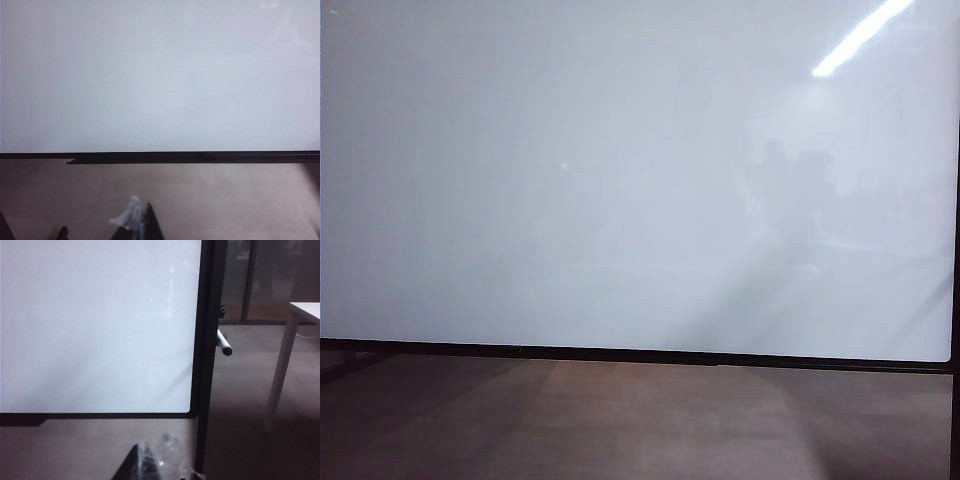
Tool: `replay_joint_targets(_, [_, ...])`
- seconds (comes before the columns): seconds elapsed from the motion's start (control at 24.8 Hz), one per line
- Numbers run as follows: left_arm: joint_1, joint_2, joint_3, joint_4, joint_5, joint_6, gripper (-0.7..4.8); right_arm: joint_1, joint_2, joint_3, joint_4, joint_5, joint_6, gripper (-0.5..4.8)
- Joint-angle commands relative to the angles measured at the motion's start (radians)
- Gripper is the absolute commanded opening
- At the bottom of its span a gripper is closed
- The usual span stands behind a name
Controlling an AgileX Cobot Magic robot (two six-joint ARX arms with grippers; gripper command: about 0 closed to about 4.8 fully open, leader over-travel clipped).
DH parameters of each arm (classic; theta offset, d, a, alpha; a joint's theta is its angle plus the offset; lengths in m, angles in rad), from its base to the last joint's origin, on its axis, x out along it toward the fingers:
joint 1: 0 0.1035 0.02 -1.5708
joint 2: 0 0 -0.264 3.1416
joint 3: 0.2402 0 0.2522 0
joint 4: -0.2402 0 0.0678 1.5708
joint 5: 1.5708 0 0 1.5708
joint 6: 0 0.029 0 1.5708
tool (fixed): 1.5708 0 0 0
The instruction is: Reach to the right to find the marker pen, pick it up, and write the number 6 on the whiteboard.
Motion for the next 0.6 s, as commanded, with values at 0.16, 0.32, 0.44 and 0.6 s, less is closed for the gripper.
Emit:
replay_joint_targets(0.16, [0.001, 0.001, 0.001, 0.014, 0.005, 0.002, -0.05, 0.0, 0.0, -0.003, 0.007, 0.004, 0.0, -0.01])
replay_joint_targets(0.32, [0.001, 0.001, 0.002, 0.016, 0.0, -0.002, -0.05, 0.0, 0.0, 0.002, 0.035, 0.004, 0.001, -0.01])
replay_joint_targets(0.44, [0.001, 0.001, 0.034, 0.021, -0.042, -0.08, -0.05, 0.0, 0.0, 0.082, -0.006, 0.018, 0.004, -0.02])
replay_joint_targets(0.6, [0.0, 0.025, 0.194, -0.052, -0.046, -0.161, -0.05, 0.0, 0.029, 0.294, -0.171, 0.059, 0.056, -0.02])
